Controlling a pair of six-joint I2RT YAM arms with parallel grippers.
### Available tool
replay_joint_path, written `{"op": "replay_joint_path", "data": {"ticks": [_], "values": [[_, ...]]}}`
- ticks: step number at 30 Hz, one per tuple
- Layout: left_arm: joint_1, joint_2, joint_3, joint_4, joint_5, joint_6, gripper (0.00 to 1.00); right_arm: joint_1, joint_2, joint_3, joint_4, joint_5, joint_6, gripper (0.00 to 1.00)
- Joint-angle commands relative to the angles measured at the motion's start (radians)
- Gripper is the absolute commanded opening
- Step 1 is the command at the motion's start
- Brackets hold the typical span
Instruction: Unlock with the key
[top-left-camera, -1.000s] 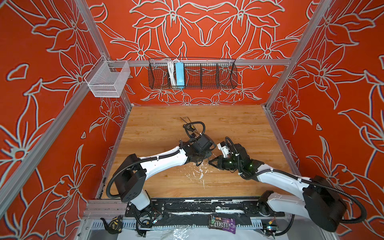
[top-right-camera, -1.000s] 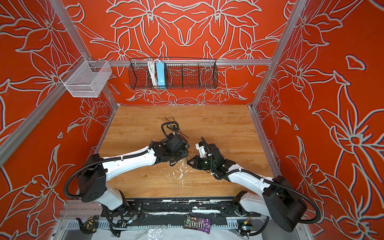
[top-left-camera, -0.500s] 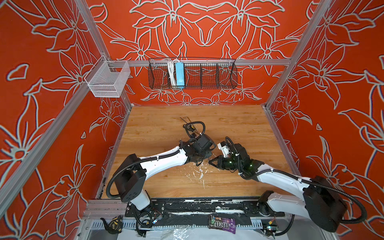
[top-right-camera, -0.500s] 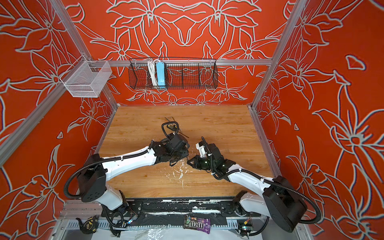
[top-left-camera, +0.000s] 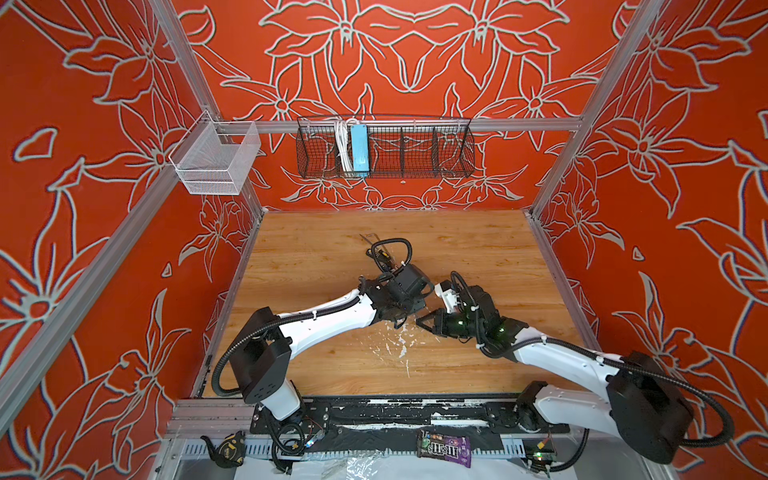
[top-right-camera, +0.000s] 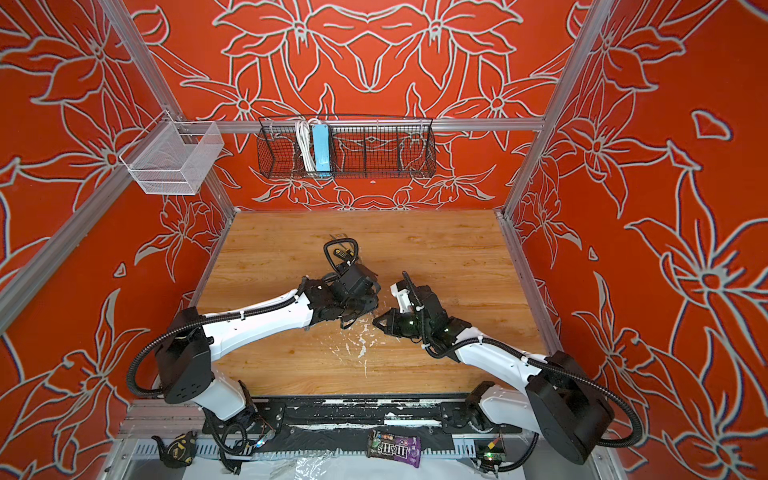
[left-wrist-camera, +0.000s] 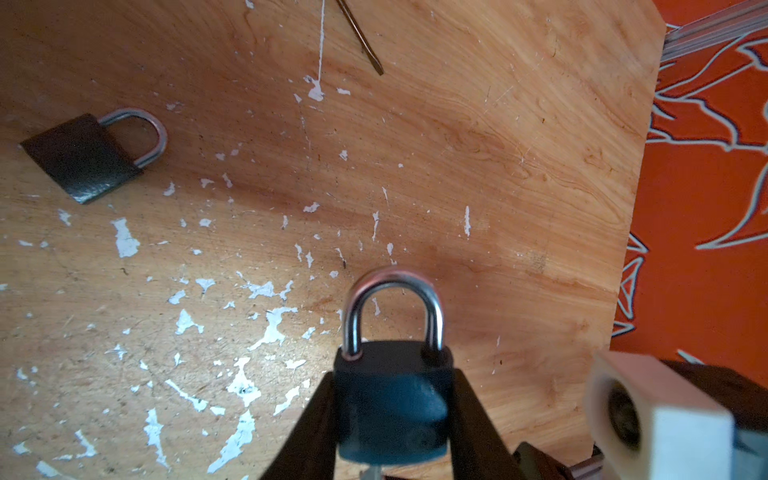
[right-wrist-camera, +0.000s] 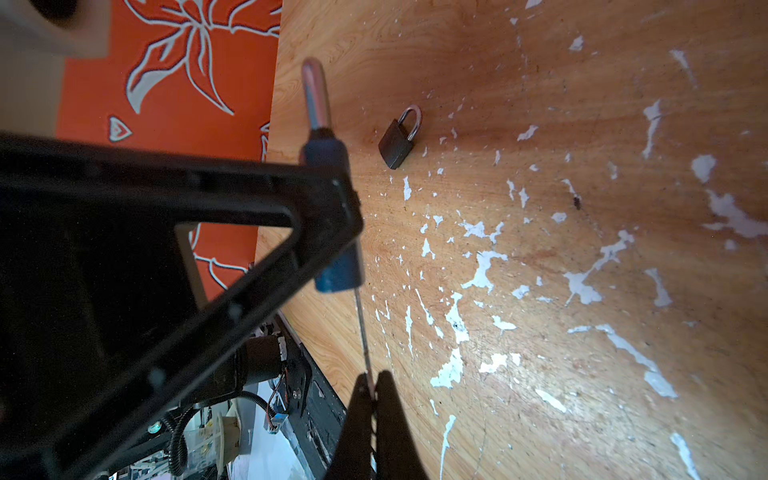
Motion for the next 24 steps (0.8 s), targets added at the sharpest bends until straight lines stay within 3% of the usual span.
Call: {"op": "replay_joint_path", "data": {"ticks": [1, 17, 24], "values": [[0.004, 0.013, 0.028, -0.034, -0.019, 0.011, 0.0, 0.007, -0.001, 0.051, -0.037, 0.038, -0.013, 0.0], [0.002, 0.029, 0.051, -0.059, -0.021, 0.019, 0.0, 0.007, 0.024, 0.066, 0.006, 0.018, -0.003, 0.0], [0.001, 0.038, 0.056, -0.083, -0.022, 0.021, 0.0, 0.007, 0.002, 0.078, -0.079, 0.096, -0.035, 0.0]]}}
